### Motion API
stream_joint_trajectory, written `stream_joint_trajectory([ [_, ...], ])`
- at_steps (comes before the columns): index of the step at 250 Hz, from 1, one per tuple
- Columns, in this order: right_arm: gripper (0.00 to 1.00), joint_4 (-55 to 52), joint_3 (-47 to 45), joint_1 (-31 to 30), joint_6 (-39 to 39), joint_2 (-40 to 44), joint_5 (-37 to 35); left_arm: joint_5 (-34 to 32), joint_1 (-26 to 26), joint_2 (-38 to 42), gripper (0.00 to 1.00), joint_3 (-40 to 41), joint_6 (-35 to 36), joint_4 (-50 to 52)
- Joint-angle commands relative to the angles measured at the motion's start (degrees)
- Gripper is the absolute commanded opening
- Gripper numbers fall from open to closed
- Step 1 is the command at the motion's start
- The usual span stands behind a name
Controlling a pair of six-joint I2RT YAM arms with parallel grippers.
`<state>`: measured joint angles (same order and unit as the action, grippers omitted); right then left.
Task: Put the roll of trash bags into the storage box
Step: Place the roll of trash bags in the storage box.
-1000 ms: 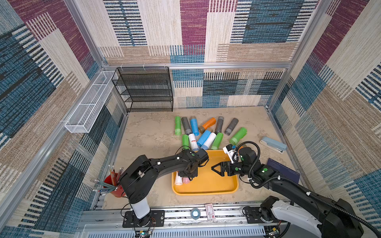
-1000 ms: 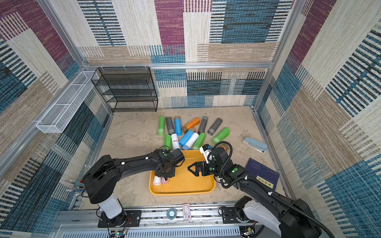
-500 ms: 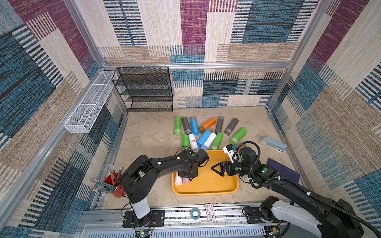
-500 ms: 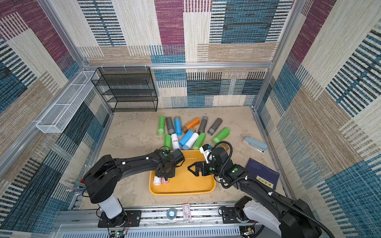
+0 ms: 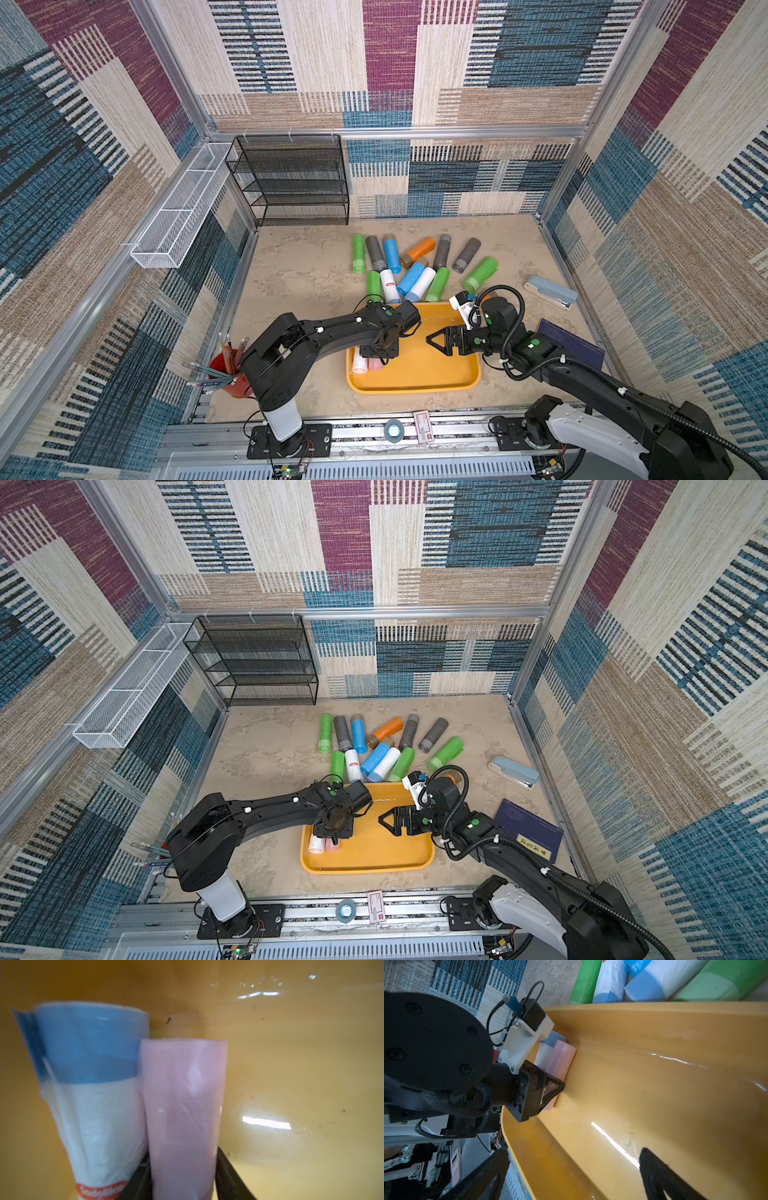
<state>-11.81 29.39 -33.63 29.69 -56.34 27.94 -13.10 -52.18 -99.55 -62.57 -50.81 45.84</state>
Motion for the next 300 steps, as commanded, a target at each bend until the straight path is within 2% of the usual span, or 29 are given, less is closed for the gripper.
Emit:
stream_joint_trajectory([
  [1, 0.99, 1.4, 0.0, 0.0, 0.2, 0.1, 0.3, -0.6, 0.0, 0.3, 0.48, 0.2, -0.7, 1.4],
  [201, 0.99, 1.3, 0.0, 0.0, 0.5, 0.8, 0.4, -1.0, -0.3, 3.4, 0.50, 0.0, -0.5, 2.4],
  [300, 0.99, 2.0, 1.1, 0.0, 0.4, -0.1, 0.9, -1.0, -0.4, 8.9, 0.51, 0.5, -0.3, 3.6],
])
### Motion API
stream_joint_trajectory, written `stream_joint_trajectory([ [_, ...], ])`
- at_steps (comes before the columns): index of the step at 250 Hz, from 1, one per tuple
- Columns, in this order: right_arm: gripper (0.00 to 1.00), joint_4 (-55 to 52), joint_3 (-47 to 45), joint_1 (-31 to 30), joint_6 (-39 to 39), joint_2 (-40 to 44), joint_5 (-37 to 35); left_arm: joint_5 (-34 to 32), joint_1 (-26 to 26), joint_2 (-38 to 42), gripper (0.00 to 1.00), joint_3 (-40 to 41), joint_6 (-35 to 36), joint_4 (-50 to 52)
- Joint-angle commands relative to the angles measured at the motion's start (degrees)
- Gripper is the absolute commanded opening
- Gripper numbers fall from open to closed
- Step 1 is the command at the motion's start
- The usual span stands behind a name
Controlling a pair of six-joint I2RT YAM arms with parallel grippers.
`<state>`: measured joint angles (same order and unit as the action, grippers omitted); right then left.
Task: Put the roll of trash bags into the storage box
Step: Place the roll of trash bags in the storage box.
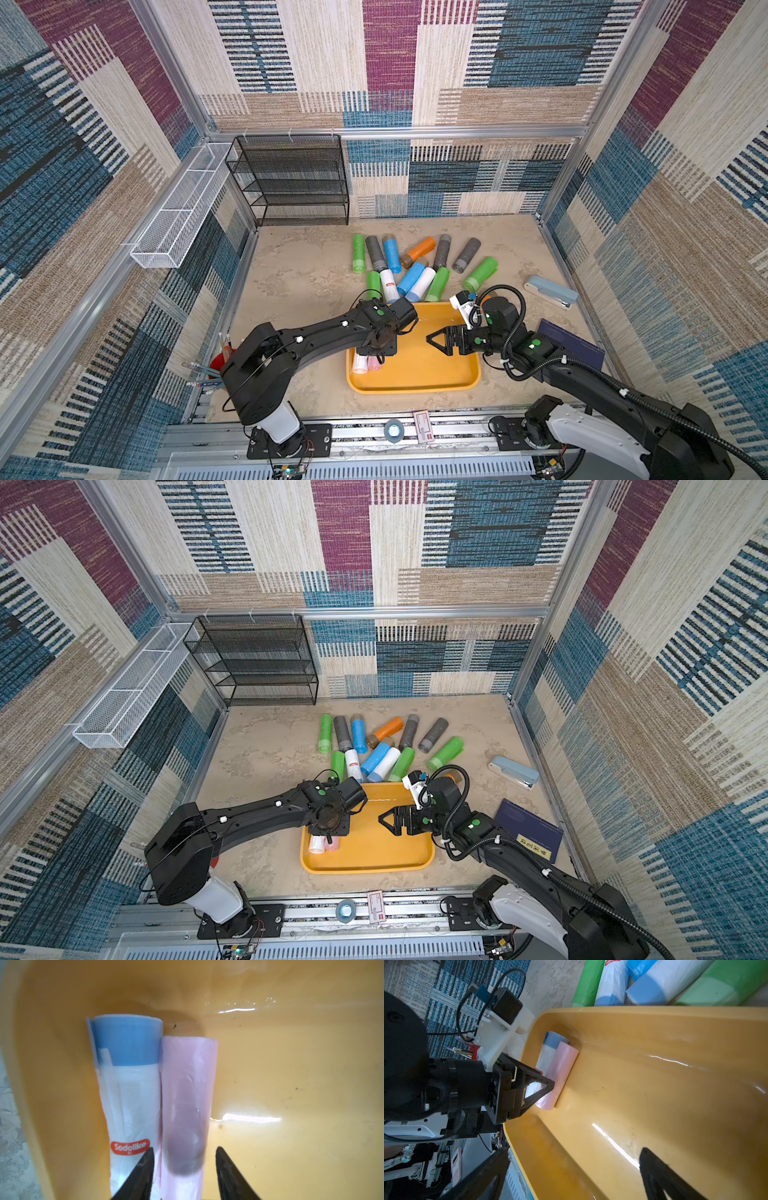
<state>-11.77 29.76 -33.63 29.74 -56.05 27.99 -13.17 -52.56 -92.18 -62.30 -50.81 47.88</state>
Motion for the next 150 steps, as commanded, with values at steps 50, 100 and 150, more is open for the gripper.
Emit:
stream_joint_trajectory([
  [50, 0.99, 2.6, 0.9, 0.0, 0.6, -0.9, 1.2, -1.1, 0.0, 5.4, 0.54, 0.4, 1.3, 2.4],
  [100, 0.99, 2.1, 2.1, 0.0, 0.2, -1.8, 0.9, -1.5, 0.1, 9.9, 0.56, 0.5, 3.3, 2.6],
  [150, 0.99, 1.9, 4.6, 0.0, -0.7, -2.8, 2.2, -3.4, 0.4, 13.5, 0.57, -0.5, 6.3, 3.6],
])
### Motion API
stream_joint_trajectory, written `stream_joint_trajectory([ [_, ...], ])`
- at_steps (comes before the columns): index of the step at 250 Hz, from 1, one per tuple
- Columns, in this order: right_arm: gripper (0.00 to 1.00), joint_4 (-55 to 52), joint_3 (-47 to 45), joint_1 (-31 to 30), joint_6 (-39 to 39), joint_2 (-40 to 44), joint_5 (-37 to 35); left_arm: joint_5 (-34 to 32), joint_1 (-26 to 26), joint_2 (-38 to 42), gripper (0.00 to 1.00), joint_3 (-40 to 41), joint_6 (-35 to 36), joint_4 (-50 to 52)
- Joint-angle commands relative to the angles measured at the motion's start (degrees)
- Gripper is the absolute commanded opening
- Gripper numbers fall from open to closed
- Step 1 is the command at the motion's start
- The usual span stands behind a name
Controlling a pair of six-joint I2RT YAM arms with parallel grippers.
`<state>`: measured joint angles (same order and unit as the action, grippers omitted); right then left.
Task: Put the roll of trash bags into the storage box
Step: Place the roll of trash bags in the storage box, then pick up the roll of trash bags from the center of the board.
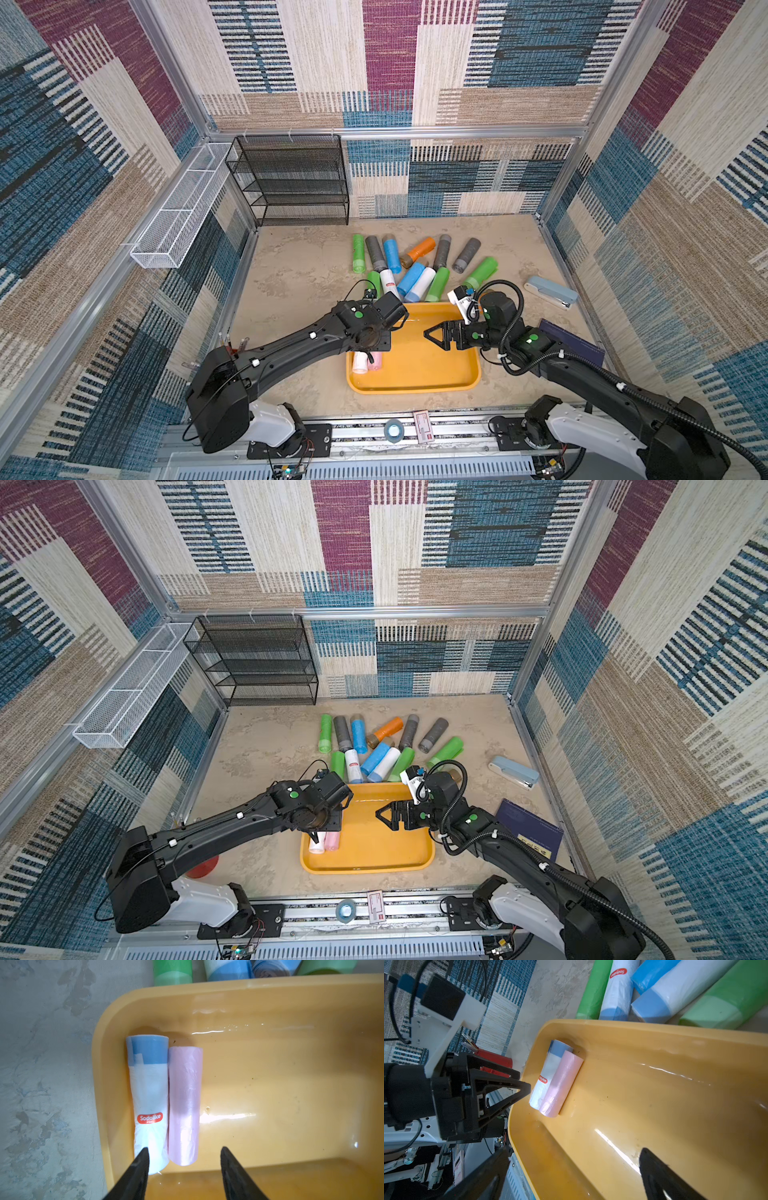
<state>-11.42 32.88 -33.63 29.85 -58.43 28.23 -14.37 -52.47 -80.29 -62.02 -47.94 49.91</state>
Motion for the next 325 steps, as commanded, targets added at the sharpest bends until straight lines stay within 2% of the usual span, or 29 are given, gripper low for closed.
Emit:
stream_joint_trajectory([
  [1, 0.99, 1.6, 1.6, 0.0, -0.8, -0.5, 2.0, -2.2, 0.4, 1.7, 0.57, -0.9, 3.5, 1.6],
  [47, 0.99, 1.4, 3.7, 0.0, -1.7, -2.1, 2.0, -1.8, 2.3, 3.1, 0.57, -3.9, 6.3, 2.7],
  [110, 0.99, 2.1, 6.4, 0.0, -2.8, -5.7, 2.2, 0.7, 10.9, -0.2, 0.57, -9.4, 12.8, 2.6],
  [193, 0.99, 3.7, 9.7, 0.1, -4.4, -10.3, -2.1, 3.4, 22.4, -12.2, 0.58, -17.1, 23.7, -3.6],
  [250, 0.99, 4.4, 11.5, 1.4, -5.3, -13.2, -4.2, 4.9, 26.6, -23.7, 0.60, -24.8, 29.0, -10.0],
  [325, 0.99, 4.8, 9.7, 4.5, -6.1, -14.4, -2.6, 11.0, 31.3, -37.1, 0.61, -36.7, 31.0, -16.2],
])
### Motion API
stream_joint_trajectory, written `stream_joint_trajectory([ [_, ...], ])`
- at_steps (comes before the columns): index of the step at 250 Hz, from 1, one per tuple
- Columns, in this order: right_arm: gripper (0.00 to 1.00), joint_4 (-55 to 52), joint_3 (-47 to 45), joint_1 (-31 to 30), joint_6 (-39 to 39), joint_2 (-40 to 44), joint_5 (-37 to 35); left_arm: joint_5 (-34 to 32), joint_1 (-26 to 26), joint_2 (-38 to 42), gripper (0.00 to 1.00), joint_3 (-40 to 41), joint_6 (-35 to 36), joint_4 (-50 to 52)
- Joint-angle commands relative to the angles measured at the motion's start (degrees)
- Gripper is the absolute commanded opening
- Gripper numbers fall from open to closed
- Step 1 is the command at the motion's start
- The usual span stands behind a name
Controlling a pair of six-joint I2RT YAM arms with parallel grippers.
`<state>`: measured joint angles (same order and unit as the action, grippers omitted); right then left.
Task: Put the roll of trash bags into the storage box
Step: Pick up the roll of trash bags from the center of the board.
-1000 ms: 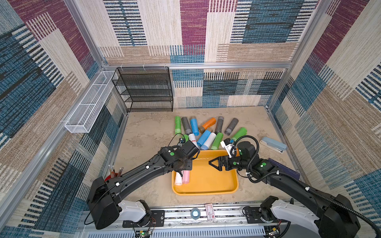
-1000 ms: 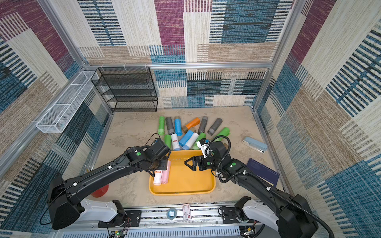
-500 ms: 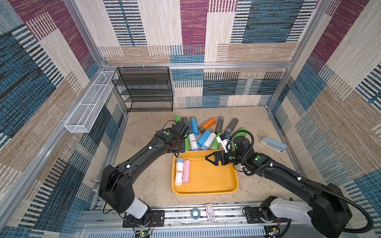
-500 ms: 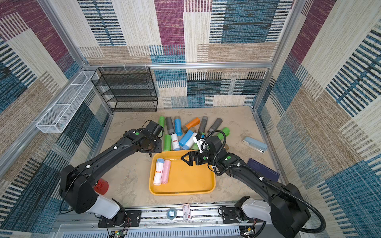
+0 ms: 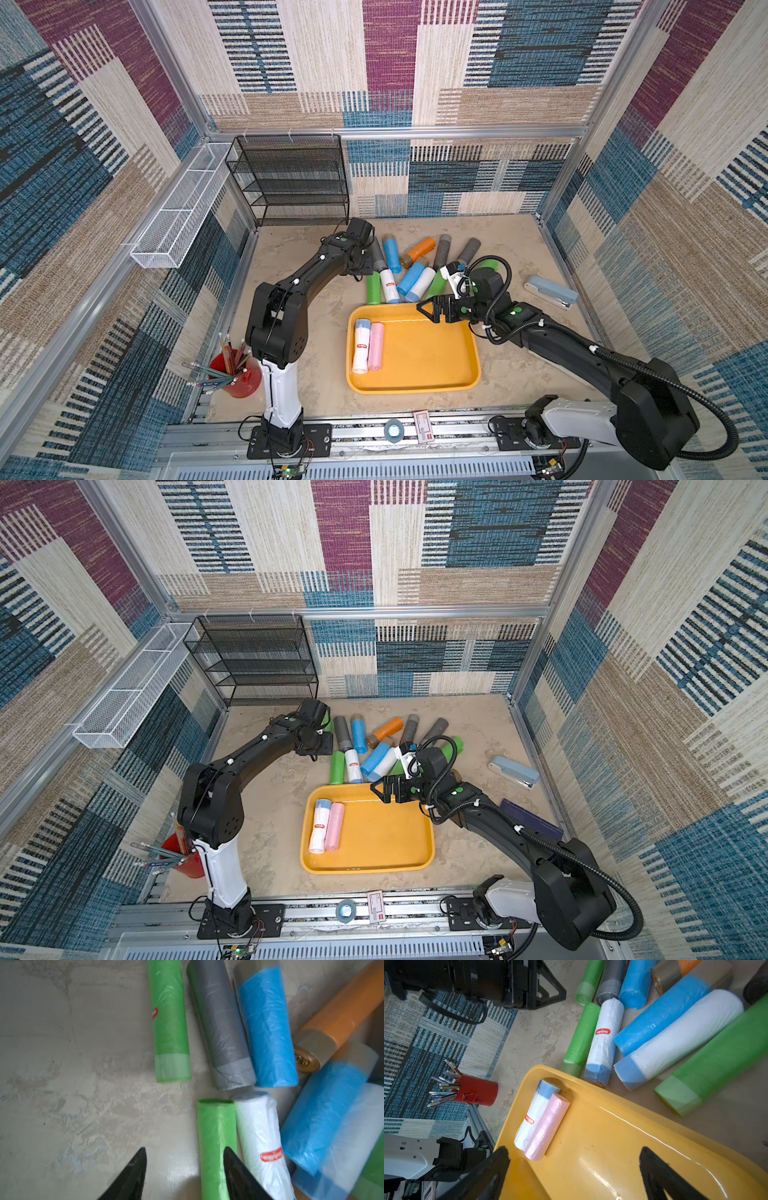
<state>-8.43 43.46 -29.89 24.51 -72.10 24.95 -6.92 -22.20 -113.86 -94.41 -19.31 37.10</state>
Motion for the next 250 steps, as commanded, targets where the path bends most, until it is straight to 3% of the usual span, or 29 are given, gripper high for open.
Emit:
stream_joint_trajectory([
  [1, 0.99, 1.9, -0.9, 0.8, -0.8, -0.7, 0.7, 3.5, 1.1, -3.7, 0.61, -4.5, 2.4, -3.4],
  [145, 0.99, 2.2, -1.2, 1.3, -0.4, -2.6, 2.3, 3.2, 4.6, -26.1, 0.61, -30.3, 2.5, 4.9],
  [195, 0.99, 1.9, -1.7, 1.4, -0.1, -2.0, 1.9, 2.3, 4.7, -29.7, 0.60, -33.2, 2.4, 6.8],
  [223, 0.99, 2.0, -1.7, 1.4, 0.0, -2.1, 2.0, 1.7, 4.7, -30.4, 0.56, -33.0, 2.8, 7.0],
  [250, 0.99, 1.9, -1.3, 1.5, 0.0, -2.4, 2.1, 1.2, 4.9, -30.2, 0.42, -32.8, 2.7, 7.7],
])
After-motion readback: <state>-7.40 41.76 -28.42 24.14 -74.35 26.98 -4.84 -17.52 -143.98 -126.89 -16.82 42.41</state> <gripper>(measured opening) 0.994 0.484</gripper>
